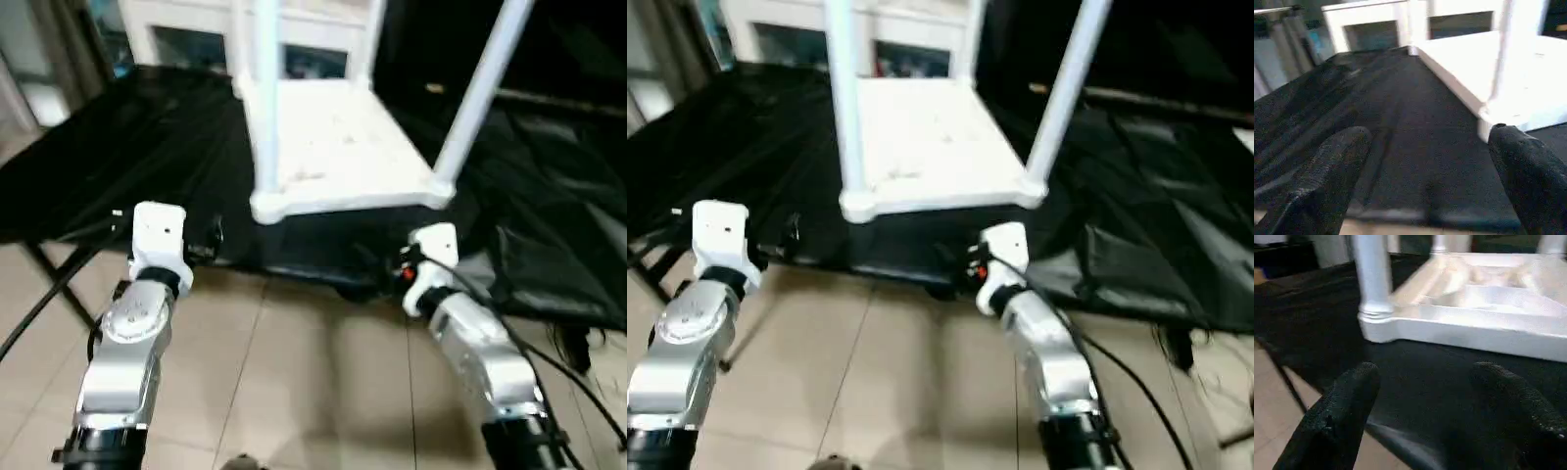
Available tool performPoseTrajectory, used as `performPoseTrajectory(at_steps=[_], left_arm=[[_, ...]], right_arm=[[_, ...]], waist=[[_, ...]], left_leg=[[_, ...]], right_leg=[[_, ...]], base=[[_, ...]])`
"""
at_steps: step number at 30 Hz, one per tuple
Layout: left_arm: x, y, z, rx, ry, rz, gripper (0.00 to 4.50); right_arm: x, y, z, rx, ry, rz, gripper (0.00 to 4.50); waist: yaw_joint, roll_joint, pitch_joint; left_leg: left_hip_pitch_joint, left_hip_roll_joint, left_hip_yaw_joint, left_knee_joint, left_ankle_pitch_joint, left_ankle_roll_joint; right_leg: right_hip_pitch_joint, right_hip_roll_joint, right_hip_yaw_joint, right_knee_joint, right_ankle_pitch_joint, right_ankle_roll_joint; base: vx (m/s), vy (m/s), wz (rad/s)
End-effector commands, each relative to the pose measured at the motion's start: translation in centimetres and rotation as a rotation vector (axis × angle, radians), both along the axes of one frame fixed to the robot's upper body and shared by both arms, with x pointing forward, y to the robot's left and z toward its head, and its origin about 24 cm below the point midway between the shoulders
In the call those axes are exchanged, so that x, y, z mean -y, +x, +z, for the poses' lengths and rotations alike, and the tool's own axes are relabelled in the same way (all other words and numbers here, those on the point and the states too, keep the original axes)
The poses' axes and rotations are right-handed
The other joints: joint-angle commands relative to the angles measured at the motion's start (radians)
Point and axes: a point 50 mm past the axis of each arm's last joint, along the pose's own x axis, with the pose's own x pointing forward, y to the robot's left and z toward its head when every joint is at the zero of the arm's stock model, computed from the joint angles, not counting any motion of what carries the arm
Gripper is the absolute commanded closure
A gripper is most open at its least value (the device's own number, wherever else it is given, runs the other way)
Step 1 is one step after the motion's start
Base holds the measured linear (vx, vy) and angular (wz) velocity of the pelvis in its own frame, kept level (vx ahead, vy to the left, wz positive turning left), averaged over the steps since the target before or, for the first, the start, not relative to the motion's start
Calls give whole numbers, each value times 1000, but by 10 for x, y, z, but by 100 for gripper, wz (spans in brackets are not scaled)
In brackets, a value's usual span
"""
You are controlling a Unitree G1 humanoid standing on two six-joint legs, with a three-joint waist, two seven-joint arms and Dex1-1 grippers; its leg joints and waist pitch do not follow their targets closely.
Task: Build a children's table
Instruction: Rotate leg to tighten
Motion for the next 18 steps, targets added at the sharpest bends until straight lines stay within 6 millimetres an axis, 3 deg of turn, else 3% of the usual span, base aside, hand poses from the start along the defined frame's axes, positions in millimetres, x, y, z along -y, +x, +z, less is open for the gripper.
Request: performPoseTrajectory(at_steps=[1,2,3,4,5,6,7,8,9,10,11,12,13,14,15,16,17,18], left_arm=[[0,1,3,2,7,-3,7],[0,1,3,0,8,-3,7],[0,1,3,0,8,-3,7],[0,1,3,-1,8,-4,7],[0,1,3,-3,7,-5,7],[0,1,3,-4,5,-7,7],[0,1,3,-4,4,-9,7],[0,1,3,-5,4,-10,7],[0,1,3,-5,3,-13,7],[1,1,2,-7,3,-26,7],[2,1,2,-10,3,-32,7],[2,1,2,-11,4,-36,7],[3,1,2,-13,-1,-44,7],[4,1,2,-14,-2,-46,7],[5,1,1,-14,-8,-57,7],[6,0,1,-13,-11,-65,7],[7,0,1,-12,-12,-67,7],[7,0,1,-11,-16,-73,7]], right_arm=[[1,2,5,3,20,-1,98],[1,2,5,5,14,1,98],[1,2,5,6,11,3,98],[1,2,5,7,10,4,98],[1,2,5,7,12,4,98],[1,2,5,7,13,4,98],[1,2,5,7,14,3,98],[1,2,5,7,14,3,98],[1,2,5,8,14,1,98],[1,2,5,5,19,-4,98],[2,1,4,2,23,-8,98],[2,1,4,0,26,-10,98],[3,0,4,-1,39,-9,98],[3,0,5,-2,41,-8,98],[3,-1,4,-4,41,-8,98],[4,-1,4,-5,39,-9,98],[4,-1,4,-5,39,-9,98],[5,-2,5,2,44,-21,98]], waist=[[-19,11,-15],[4,34,-8],[32,42,-17],[135,37,-31],[83,-61,-16],[84,-19,1],[131,-32,0],[152,-13,-3],[166,-6,-28],[145,25,-60],[92,49,-101],[60,39,-115],[46,29,-110],[41,14,-108],[37,12,-102],[25,-20,-74],[21,-73,-55],[45,-79,-47]], left_leg=[[123,100,8,-98,-964,-137],[105,117,49,-135,-1003,-148],[17,147,76,-225,-1073,-149],[7,127,158,-205,-959,-117],[197,97,142,53,-599,-61],[129,71,65,150,-329,19],[-24,-1,-2,175,-128,64],[-8,27,-2,131,-130,55],[36,42,15,52,-152,54],[149,73,23,-48,-128,74],[311,193,-101,-69,-90,254],[343,232,-144,-46,52,365],[300,220,-155,-38,337,515],[284,207,-80,-23,410,441],[265,185,-33,-33,399,379],[203,120,64,-63,188,281],[165,10,151,-55,-204,168],[176,-33,152,17,-353,105]], right_leg=[[-24,-41,28,-123,-691,-81],[9,-8,3,-68,-615,-78],[103,17,24,129,-441,-73],[114,37,67,145,-302,-48],[-42,-129,188,-125,-882,-70],[-1,-238,261,-208,-1000,-182],[145,-169,290,-163,-936,-186],[145,-168,278,-161,-844,-168],[154,-85,245,-135,-554,-185],[102,1,168,-86,-243,-173],[-49,26,115,75,-121,-103],[-103,18,112,125,-153,-19],[-142,-2,111,170,-130,89],[-191,-22,126,179,-11,110],[-202,-20,119,171,65,79],[-167,-18,116,88,240,-42],[-73,1,163,-25,137,-115],[-43,-43,249,-109,-191,-197]], base=[[6,-55,33],[6,-55,33],[-16,-82,21],[15,-139,29],[15,-139,29],[163,-144,21],[244,-51,2],[244,-51,2],[188,-19,33],[124,-12,62],[124,-12,62],[192,-20,19],[156,-61,-26],[156,-61,-26],[-61,-55,-33],[-23,-43,-41],[-23,-43,-41],[138,-70,-28]])
